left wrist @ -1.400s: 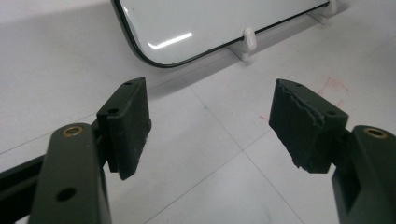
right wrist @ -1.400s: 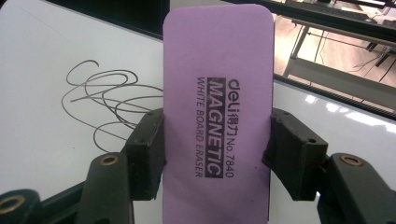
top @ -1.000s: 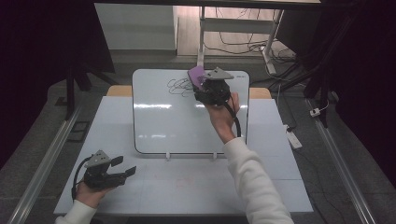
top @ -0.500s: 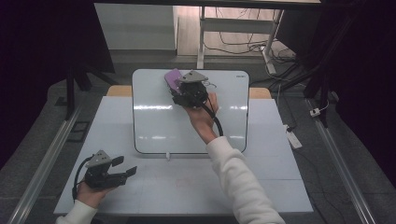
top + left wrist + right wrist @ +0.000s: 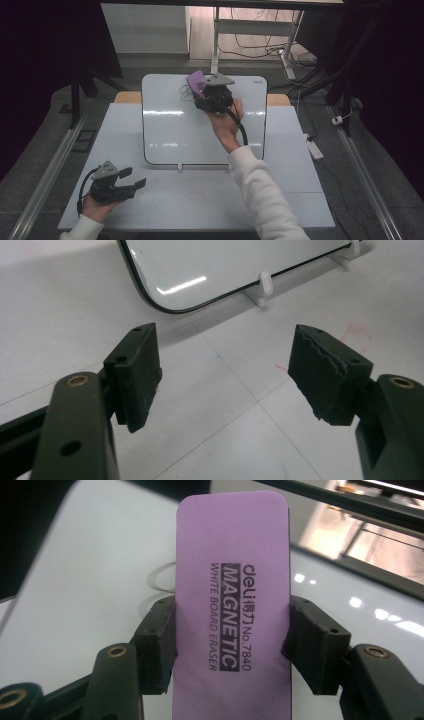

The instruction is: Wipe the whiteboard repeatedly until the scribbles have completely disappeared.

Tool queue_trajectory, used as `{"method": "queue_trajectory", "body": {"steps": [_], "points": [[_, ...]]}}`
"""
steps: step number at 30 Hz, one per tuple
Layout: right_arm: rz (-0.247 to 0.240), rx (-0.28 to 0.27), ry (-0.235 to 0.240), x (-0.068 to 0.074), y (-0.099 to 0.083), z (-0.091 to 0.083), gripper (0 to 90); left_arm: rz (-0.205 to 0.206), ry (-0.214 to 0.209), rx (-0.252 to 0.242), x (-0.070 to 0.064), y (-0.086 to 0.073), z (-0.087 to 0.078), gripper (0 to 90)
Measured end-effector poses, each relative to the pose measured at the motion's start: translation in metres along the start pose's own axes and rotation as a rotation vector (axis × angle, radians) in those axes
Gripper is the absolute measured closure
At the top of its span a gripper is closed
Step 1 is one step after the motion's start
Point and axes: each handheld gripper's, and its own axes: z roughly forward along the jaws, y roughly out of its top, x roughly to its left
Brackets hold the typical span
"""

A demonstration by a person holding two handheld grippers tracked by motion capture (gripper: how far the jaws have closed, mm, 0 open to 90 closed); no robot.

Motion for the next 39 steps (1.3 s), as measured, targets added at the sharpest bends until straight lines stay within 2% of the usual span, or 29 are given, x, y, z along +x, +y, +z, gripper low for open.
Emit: {"method": "queue_trajectory", "body": {"steps": [4,6,7,11,17,19,21,22,23,26,36,38,39], "points": [[0.029,-0.009,-0.047,-0.016,-0.001,-0.007,41.0,0.001,-0.001,0.0,0.0,0.0,0.0,29.6],[0.042,-0.011,-0.049,-0.017,-0.001,-0.007,41.0,0.002,-0.002,0.0,0.0,0.0,0.0,29.6],[0.032,-0.01,-0.058,-0.015,0.0,-0.005,41.0,0.003,-0.004,0.001,0.0,0.0,0.0,29.6],[-0.003,-0.022,-0.037,0.006,0.003,0.007,41.1,0.001,-0.003,-0.003,0.0,0.0,0.0,29.5],[-0.093,0.004,0.046,0.054,0.012,0.028,41.1,-0.002,-0.002,-0.006,0.001,0.0,-0.001,29.6],[-0.106,0.007,0.075,0.066,0.012,0.033,41.1,-0.002,-0.005,-0.006,0.001,-0.001,-0.002,29.6],[-0.138,0.007,0.068,0.072,0.011,0.035,41.0,-0.002,-0.003,-0.007,0.001,-0.001,-0.002,29.5],[-0.141,0.008,0.072,0.071,0.011,0.035,41.0,-0.003,-0.003,-0.007,0.002,-0.001,-0.002,29.6],[-0.123,0.006,0.082,0.068,0.011,0.034,41.0,-0.006,-0.002,-0.008,0.002,-0.001,-0.002,29.6],[-0.088,0.003,0.06,0.054,0.012,0.028,41.0,-0.005,-0.001,-0.008,0.002,-0.001,-0.002,29.6],[-0.009,-0.012,-0.088,-0.01,0.002,-0.001,41.0,-0.002,0.0,-0.005,0.001,0.0,-0.002,29.5],[0.009,-0.015,-0.083,-0.013,0.002,-0.002,41.0,-0.001,-0.002,-0.003,0.0,0.0,-0.001,29.5],[-0.002,-0.012,-0.093,-0.011,0.002,-0.001,41.0,-0.001,0.0,-0.004,0.0,0.0,-0.001,29.5]]}}
